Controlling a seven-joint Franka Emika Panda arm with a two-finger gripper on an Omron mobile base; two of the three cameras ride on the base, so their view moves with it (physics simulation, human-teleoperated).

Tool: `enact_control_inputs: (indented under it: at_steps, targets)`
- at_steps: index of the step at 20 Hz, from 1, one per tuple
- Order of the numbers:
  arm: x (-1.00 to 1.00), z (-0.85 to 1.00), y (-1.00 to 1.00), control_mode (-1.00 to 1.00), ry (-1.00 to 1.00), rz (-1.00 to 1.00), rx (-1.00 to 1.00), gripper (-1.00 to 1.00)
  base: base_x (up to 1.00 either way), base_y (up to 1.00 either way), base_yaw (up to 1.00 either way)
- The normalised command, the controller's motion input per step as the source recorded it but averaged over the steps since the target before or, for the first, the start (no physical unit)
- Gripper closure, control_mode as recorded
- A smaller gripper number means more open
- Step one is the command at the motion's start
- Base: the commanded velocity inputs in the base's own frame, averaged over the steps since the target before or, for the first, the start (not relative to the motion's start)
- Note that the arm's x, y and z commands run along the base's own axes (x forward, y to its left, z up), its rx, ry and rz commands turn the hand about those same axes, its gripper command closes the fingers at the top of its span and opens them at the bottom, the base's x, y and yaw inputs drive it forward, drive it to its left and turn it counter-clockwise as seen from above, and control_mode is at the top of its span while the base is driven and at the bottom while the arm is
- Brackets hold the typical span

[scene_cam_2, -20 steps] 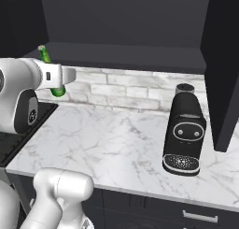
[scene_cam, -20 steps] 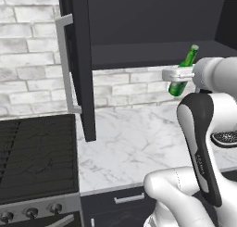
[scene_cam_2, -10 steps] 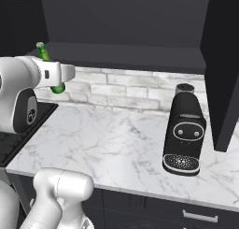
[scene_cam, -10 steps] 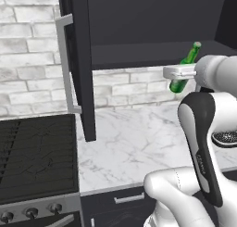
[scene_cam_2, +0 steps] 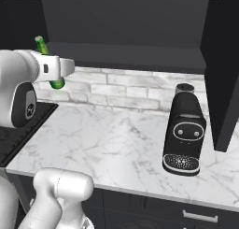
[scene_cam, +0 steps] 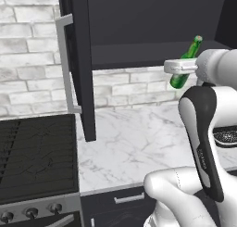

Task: Sort all alcoholic drinks to one cabinet, and non-alcoholic drinks to the other.

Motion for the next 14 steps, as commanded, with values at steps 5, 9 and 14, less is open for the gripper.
enact_control_inputs:
  at_steps: [5, 9, 14]
  targets:
    - [0.0, 0.1, 0.0, -1.0, 0.0, -0.02, 0.0, 1.0, 0.0, 0.0, 0.0]
    - [0.0, 0.1, 0.0, -1.0, 0.0, -0.02, 0.0, 1.0, 0.0, 0.0, 0.0]
    - [0.02, 0.08, 0.0, -1.0, 0.0, -0.03, 0.0, 1.0, 0.0, 0.0, 0.0]
